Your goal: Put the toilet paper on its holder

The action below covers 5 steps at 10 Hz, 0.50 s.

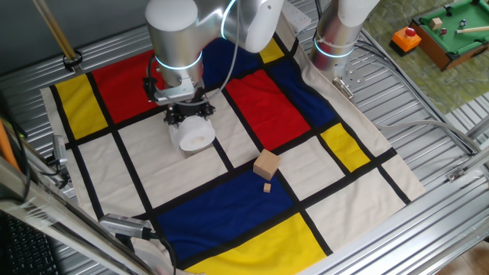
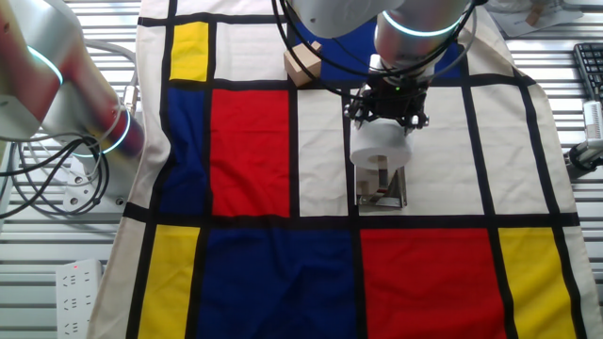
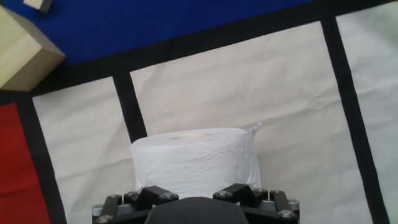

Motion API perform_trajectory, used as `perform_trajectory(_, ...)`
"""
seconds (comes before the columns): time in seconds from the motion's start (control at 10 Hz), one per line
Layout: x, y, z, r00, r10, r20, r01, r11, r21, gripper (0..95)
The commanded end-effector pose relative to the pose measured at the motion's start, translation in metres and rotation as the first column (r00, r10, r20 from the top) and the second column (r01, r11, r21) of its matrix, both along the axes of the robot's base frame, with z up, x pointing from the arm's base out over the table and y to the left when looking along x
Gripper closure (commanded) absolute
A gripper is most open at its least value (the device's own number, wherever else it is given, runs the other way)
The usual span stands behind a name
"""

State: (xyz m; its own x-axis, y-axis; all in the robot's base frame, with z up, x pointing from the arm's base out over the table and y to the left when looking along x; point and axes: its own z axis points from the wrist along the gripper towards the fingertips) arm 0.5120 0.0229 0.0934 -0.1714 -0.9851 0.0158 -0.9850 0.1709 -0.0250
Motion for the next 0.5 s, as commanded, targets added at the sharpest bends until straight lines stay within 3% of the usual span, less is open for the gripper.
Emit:
perform_trajectory(0.1, -0.001, -0.002, 0.000, 1.000, 0.003, 0.000, -0.003, 1.000, 0.002, 95.0)
perform_trajectory(0.5, -0.005, -0.014, 0.000, 1.000, 0.011, 0.003, -0.011, 1.000, 0.006, 95.0)
